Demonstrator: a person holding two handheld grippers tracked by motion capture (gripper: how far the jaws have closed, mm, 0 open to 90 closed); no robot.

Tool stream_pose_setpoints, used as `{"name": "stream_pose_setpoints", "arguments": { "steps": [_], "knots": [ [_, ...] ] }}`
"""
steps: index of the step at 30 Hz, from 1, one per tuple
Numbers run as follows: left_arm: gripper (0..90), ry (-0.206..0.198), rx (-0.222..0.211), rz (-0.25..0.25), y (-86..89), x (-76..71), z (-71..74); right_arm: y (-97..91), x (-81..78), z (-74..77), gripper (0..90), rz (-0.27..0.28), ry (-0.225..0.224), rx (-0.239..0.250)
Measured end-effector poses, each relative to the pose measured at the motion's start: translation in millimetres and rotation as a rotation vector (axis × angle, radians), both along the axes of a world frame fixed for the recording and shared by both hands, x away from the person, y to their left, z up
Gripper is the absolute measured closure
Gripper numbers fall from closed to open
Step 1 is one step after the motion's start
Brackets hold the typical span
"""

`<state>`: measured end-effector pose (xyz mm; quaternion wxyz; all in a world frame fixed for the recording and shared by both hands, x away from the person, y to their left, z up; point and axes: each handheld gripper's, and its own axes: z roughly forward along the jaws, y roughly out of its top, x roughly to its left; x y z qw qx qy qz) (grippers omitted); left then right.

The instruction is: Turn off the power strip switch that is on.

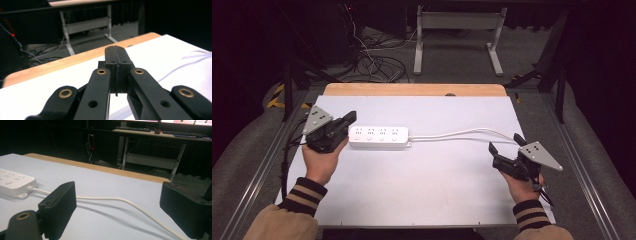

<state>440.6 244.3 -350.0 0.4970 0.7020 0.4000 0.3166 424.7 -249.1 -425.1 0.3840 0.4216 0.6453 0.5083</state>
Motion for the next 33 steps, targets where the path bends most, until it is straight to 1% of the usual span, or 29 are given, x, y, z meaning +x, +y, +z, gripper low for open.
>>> {"name": "stream_pose_setpoints", "arguments": {
  "steps": [1,2,3,4,5,6,7,8,10,11,13,14,15,16,18,20,22,24,27,29,30,32,33],
  "knots": [
    [89.9,0.000,0.000,0.000,0.0,0.0,0.0,-0.4,-0.1,0.2,14.1,0.001,-0.001,-0.001],
    [89.9,0.002,0.021,-0.008,-6.6,4.5,0.3,-0.6,-0.3,0.4,14.3,-0.001,0.002,-0.003],
    [89.8,0.012,0.046,-0.019,-14.2,10.7,0.3,-0.6,-0.2,0.4,14.5,0.000,0.005,-0.003],
    [89.9,0.018,0.059,-0.021,-18.7,14.7,-0.2,-0.5,-0.2,0.3,14.5,-0.001,0.007,-0.005],
    [89.9,0.033,0.076,-0.030,-25.0,21.5,-0.9,-0.4,-0.5,0.4,14.6,0.000,0.008,-0.006],
    [89.9,0.046,0.078,-0.038,-29.0,25.6,-1.8,-0.4,-0.8,0.5,14.7,0.004,0.007,-0.003],
    [89.9,0.064,0.097,-0.052,-33.9,30.7,-2.9,-0.6,-1.3,0.8,14.8,0.004,0.003,-0.001],
    [89.9,0.090,0.114,-0.069,-40.7,36.3,-5.3,-1.0,-1.5,1.1,14.9,0.004,0.003,0.000],
    [89.9,0.136,0.126,-0.085,-49.9,44.1,-10.5,-2.0,-1.9,1.4,14.8,0.000,0.009,-0.001],
    [89.9,0.188,0.158,-0.095,-58.5,51.1,-17.1,-2.2,-2.0,1.5,14.8,-0.002,0.005,0.002],
    [89.9,0.252,0.198,-0.096,-66.6,60.1,-26.9,-2.6,-2.4,1.9,14.9,0.001,0.005,0.002],
    [89.8,0.252,0.198,-0.096,-66.6,60.1,-26.9,-2.6,-2.3,1.8,14.9,0.002,0.004,0.004],
    [89.8,0.318,0.216,-0.097,-72.7,70.1,-39.0,-2.6,-2.3,1.8,14.9,0.002,0.004,0.005],
    [89.8,0.355,0.220,-0.092,-75.4,74.8,-45.6,-2.6,-2.2,1.8,14.9,0.003,0.004,0.004],
    [89.8,0.410,0.250,-0.086,-81.5,82.6,-59.0,-2.2,-2.3,1.7,14.9,0.004,0.005,0.003],
    [89.8,0.454,0.276,-0.085,-86.8,87.6,-69.7,-2.0,-2.2,1.6,15.0,0.005,0.006,0.004],
    [89.8,0.476,0.292,-0.077,-90.2,89.9,-75.4,-1.9,-2.1,1.5,15.0,0.004,0.007,0.003],
    [89.8,0.504,0.284,-0.066,-90.6,92.7,-79.1,-2.2,-2.3,1.5,15.0,0.005,0.008,0.000],
    [89.8,0.526,0.302,-0.039,-88.3,95.7,-82.1,-2.3,-2.5,1.8,15.0,0.005,0.007,0.003],
    [89.8,0.534,0.300,-0.039,-88.2,95.7,-83.7,-2.1,-2.7,1.9,15.2,0.008,0.006,0.003],
    [89.8,0.530,0.301,-0.041,-88.1,95.4,-84.4,-2.0,-2.6,1.9,15.2,0.007,0.006,0.003],
    [89.8,0.534,0.284,-0.047,-88.2,94.8,-85.8,-2.0,-2.2,1.9,15.2,0.007,0.007,0.003],
    [89.8,0.529,0.286,-0.045,-88.6,94.7,-86.7,-2.0,-2.2,1.9,15.2,0.007,0.007,0.003]
  ]
}}
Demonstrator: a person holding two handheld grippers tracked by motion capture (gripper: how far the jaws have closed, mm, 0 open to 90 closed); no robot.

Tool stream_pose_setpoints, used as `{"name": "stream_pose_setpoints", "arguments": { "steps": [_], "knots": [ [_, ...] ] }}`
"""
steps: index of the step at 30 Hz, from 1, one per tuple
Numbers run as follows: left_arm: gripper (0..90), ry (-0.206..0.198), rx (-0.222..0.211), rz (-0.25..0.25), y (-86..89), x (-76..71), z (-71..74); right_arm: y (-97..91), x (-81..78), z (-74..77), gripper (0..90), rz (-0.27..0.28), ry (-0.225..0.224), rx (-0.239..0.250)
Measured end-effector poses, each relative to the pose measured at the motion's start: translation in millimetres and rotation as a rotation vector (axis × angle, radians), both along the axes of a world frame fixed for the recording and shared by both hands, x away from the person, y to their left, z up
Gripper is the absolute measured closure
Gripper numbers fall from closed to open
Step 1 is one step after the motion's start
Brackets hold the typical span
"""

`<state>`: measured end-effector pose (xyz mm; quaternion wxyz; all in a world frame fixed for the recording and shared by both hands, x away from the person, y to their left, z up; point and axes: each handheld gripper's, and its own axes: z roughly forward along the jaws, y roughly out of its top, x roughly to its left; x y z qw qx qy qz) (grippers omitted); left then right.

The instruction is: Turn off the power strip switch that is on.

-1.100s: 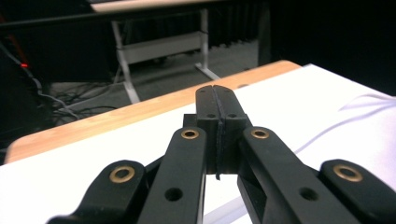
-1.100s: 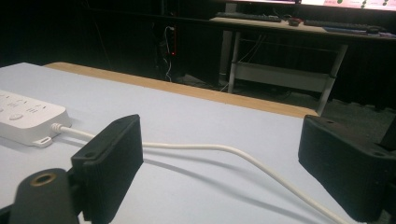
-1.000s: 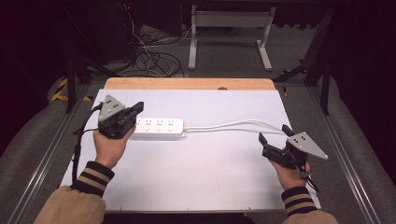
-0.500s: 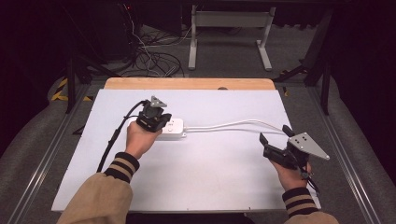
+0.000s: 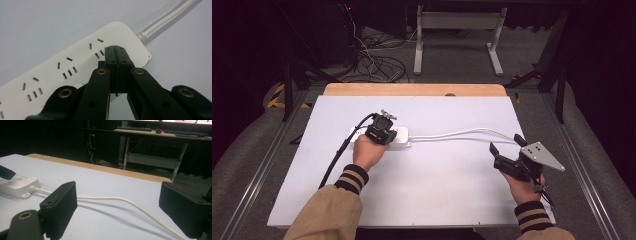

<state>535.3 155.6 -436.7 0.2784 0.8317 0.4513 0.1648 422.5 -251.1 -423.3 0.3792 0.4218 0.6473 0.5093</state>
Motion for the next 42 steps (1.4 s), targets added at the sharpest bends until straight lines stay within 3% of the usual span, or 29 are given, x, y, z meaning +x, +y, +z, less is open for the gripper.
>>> {"name": "stream_pose_setpoints", "arguments": {
  "steps": [5,23,28,29,33,34,38,42],
  "knots": [
    [89.7,0.005,-0.002,-0.006,-2.3,1.3,-6.5,0.4,0.3,0.0,15.2,-0.001,0.001,0.000],
    [89.9,-0.037,-0.007,0.014,-3.7,-5.1,-13.3,1.1,0.2,-0.8,15.2,-0.002,0.005,-0.006],
    [89.9,-0.046,-0.029,0.018,-2.6,-6.3,-15.2,0.6,-0.4,-0.4,15.2,-0.005,0.006,-0.006],
    [89.9,-0.033,-0.046,0.023,-0.9,-5.3,-15.0,0.7,-0.3,-0.6,15.2,-0.005,0.005,-0.005],
    [90.0,-0.042,-0.037,0.026,-3.0,-6.4,-15.5,0.8,-0.6,-0.2,15.2,-0.008,0.007,-0.006],
    [90.0,-0.028,-0.054,0.027,-0.9,-5.2,-15.1,0.7,-0.5,-0.3,15.2,-0.006,0.006,-0.004],
    [90.0,-0.041,-0.058,0.036,-1.1,-6.9,-16.4,0.6,-0.9,-0.3,15.2,-0.006,0.006,-0.004],
    [90.0,-0.023,-0.080,0.049,0.9,-4.9,-15.8,0.7,-1.2,-0.2,15.2,-0.008,0.006,-0.002]
  ]
}}
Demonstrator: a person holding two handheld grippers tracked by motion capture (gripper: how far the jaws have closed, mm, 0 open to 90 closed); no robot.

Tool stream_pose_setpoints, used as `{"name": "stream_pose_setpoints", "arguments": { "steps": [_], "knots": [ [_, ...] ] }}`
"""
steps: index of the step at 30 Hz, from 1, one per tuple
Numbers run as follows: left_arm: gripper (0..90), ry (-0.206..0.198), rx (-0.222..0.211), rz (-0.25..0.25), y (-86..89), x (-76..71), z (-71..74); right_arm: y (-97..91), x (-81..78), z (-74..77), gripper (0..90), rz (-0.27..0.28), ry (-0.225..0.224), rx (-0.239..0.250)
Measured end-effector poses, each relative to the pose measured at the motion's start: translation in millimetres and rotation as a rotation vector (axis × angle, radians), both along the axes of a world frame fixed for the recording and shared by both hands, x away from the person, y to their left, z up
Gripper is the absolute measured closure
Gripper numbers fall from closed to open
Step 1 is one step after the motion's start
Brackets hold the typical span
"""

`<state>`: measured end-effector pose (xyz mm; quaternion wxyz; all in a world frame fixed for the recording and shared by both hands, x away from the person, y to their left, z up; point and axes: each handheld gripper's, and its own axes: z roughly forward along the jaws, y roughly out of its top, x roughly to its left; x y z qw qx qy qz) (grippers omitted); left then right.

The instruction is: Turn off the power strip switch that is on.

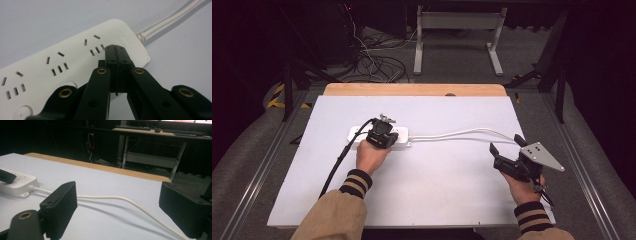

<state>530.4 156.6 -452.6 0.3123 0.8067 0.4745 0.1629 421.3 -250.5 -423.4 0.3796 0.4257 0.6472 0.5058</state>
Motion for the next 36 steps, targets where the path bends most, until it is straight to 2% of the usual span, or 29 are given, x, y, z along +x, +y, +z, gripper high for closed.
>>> {"name": "stream_pose_setpoints", "arguments": {
  "steps": [1,3,4,5,6,8,11,17,20,24,28,33,35,36],
  "knots": [
    [90.0,-0.013,0.016,-0.004,-1.6,-1.6,-0.4,0.0,-0.2,0.1,15.2,-0.004,-0.002,0.002],
    [90.0,-0.016,0.012,-0.003,-1.3,-2.4,-1.0,-0.1,-0.7,0.1,15.2,-0.001,-0.003,0.002],
    [90.0,-0.019,-0.001,0.005,-0.1,-2.8,-2.0,-0.5,-0.9,0.3,15.2,-0.004,-0.003,-0.001],
    [90.0,-0.009,-0.032,0.015,2.4,-2.3,-2.9,-0.8,-1.0,0.4,15.2,-0.004,-0.003,0.001],
    [90.0,-0.008,-0.040,0.014,3.1,-2.0,-3.2,-0.9,-1.0,0.6,15.2,-0.006,-0.003,0.003],
    [90.0,-0.021,-0.026,0.021,2.0,-3.0,-4.6,-1.1,-1.3,1.0,15.2,-0.005,-0.005,0.003],
    [90.0,-0.027,-0.059,0.023,5.8,-4.1,-6.9,-1.1,-1.6,1.3,15.2,-0.006,-0.007,0.005],
    [90.0,-0.024,-0.057,0.024,5.7,-4.1,-6.4,0.1,-0.3,0.4,15.2,-0.001,-0.001,-0.002],
    [90.0,-0.051,-0.026,0.028,1.3,-7.2,-7.0,0.9,0.1,0.1,15.2,-0.002,0.001,-0.005],
    [90.0,-0.024,-0.045,0.028,4.1,-4.5,-5.7,0.9,0.2,0.0,15.2,-0.004,0.001,-0.007],
    [90.0,-0.029,-0.045,0.026,4.2,-4.6,-6.0,0.5,0.0,0.2,15.2,-0.003,0.001,-0.007],
    [90.0,-0.038,-0.018,0.021,2.0,-5.7,-5.5,0.8,-0.4,0.2,15.2,-0.002,0.002,-0.005],
    [90.0,-0.020,-0.040,0.022,3.9,-4.3,-5.0,0.4,-0.6,0.4,15.2,-0.005,0.001,-0.003],
    [90.0,-0.017,-0.037,0.019,4.3,-4.2,-4.6,0.0,-0.6,0.6,15.2,-0.006,0.002,-0.006]
  ]
}}
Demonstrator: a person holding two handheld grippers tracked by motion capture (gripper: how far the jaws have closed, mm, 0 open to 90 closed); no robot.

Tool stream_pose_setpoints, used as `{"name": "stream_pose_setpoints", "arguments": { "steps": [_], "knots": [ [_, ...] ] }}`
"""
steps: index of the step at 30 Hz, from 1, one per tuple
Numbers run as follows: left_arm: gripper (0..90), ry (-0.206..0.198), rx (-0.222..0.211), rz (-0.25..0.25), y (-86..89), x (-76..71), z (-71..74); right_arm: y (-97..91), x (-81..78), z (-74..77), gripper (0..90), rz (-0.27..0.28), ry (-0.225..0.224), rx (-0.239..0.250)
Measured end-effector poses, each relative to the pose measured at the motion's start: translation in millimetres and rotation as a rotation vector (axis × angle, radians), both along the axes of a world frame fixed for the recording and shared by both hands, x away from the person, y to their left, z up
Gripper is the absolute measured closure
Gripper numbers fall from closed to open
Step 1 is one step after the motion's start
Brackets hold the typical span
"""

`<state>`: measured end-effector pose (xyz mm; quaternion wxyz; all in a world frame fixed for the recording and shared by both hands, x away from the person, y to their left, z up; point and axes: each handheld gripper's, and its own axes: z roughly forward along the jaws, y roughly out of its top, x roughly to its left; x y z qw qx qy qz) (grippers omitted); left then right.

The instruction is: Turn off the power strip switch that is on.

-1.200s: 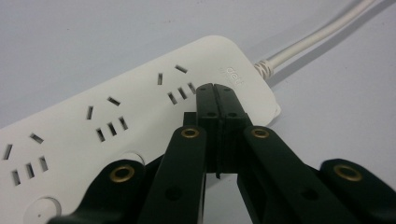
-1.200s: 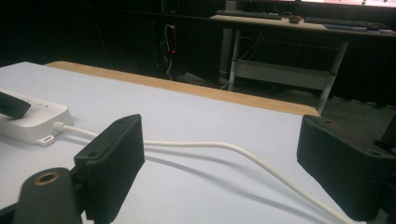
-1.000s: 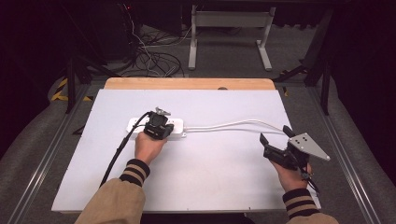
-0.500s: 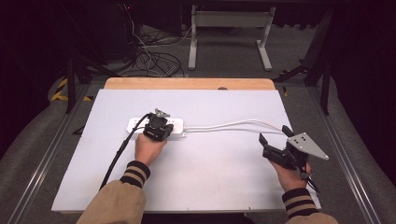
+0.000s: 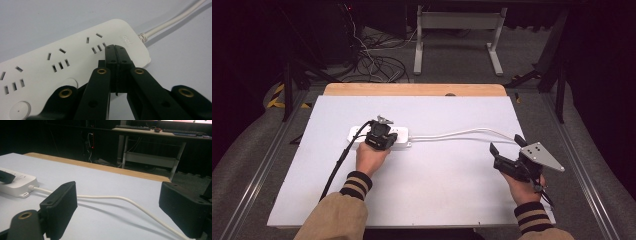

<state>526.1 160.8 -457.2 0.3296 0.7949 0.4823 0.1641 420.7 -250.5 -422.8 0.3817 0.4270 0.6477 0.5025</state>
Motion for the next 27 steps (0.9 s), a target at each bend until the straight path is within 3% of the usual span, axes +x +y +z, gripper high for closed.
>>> {"name": "stream_pose_setpoints", "arguments": {
  "steps": [18,25,27],
  "knots": [
    [90.0,-0.023,0.026,-0.001,-2.2,-2.2,-0.1,1.5,1.4,-0.8,15.5,0.002,0.003,-0.002],
    [89.9,-0.013,0.009,0.003,-1.6,-1.2,0.0,1.8,1.6,-1.0,15.5,0.003,0.006,-0.002],
    [89.9,-0.024,0.023,0.000,-2.2,-2.0,-0.1,1.7,1.7,-0.9,15.5,0.003,0.007,-0.001]
  ]
}}
